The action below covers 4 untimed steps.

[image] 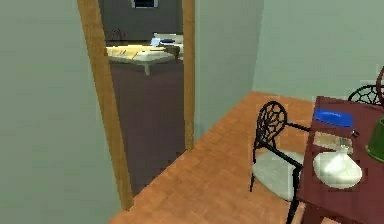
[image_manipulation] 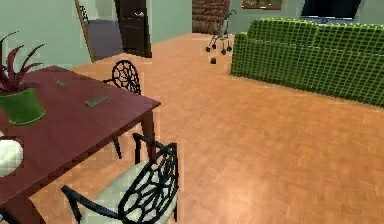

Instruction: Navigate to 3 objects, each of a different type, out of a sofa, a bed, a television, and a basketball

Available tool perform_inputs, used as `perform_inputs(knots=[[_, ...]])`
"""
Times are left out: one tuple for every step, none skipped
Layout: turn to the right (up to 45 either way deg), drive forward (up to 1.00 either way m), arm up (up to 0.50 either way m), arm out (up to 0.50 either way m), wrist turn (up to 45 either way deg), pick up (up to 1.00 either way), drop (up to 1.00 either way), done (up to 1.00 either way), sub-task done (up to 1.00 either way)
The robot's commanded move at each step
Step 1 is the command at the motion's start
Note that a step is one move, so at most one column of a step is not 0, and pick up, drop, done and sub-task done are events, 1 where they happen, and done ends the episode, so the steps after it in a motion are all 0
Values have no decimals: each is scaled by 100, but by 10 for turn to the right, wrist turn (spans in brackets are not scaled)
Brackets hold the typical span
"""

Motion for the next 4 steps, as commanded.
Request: perform_inputs(knots=[[-180, 0, 0, 0, 0, 0, 0, 0, 0], [0, 80, 0, 0, 0, 0, 0, 0, 0], [450, 0, 0, 0, 0, 0, 0, 0, 0], [0, 45, 0, 0, 0, 0, 0, 0, 0]])
